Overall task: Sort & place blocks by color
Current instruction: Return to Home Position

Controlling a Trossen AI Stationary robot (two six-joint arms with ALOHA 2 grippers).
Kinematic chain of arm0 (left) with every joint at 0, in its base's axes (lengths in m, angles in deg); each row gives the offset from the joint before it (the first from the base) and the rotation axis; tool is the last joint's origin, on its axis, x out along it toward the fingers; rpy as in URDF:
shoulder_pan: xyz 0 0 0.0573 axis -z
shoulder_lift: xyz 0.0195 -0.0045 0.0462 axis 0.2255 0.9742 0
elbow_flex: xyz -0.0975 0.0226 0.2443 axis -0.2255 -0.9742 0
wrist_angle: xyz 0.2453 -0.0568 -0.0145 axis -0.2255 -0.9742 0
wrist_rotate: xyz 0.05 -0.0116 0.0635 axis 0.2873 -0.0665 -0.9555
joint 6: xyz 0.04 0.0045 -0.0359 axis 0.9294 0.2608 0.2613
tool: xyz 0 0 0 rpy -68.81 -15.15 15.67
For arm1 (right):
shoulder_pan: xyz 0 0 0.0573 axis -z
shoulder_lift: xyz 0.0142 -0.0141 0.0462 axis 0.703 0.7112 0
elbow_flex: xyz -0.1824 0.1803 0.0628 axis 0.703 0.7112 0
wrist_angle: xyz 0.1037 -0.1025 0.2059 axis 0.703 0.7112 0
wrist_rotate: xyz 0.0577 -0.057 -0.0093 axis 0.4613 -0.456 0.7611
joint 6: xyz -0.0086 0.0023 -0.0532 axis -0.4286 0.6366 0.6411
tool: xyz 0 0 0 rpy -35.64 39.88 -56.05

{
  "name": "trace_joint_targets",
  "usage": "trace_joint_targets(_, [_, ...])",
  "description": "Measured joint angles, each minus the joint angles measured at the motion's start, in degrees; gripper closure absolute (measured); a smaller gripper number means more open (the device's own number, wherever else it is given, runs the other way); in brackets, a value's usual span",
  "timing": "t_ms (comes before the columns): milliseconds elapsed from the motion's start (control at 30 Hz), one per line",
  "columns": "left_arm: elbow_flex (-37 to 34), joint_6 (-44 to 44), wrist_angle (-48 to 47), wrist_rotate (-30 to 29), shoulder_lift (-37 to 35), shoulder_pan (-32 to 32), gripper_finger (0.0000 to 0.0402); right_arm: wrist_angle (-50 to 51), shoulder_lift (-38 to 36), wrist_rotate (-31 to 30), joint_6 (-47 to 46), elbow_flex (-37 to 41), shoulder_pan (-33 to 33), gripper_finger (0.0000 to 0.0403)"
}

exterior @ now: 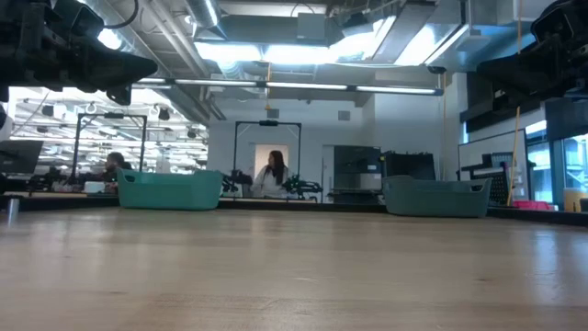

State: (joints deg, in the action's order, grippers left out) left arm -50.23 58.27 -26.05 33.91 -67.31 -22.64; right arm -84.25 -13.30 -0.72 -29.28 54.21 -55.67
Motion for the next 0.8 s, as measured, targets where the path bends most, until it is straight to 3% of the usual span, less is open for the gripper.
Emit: trace_joint_targets(800, [0.0, -0.02, 0.02, -0.02, 0.0, -0.02, 0.0371, 0.02, 0.0, 0.0, 0.0, -0.02, 0.0, 0.0389])
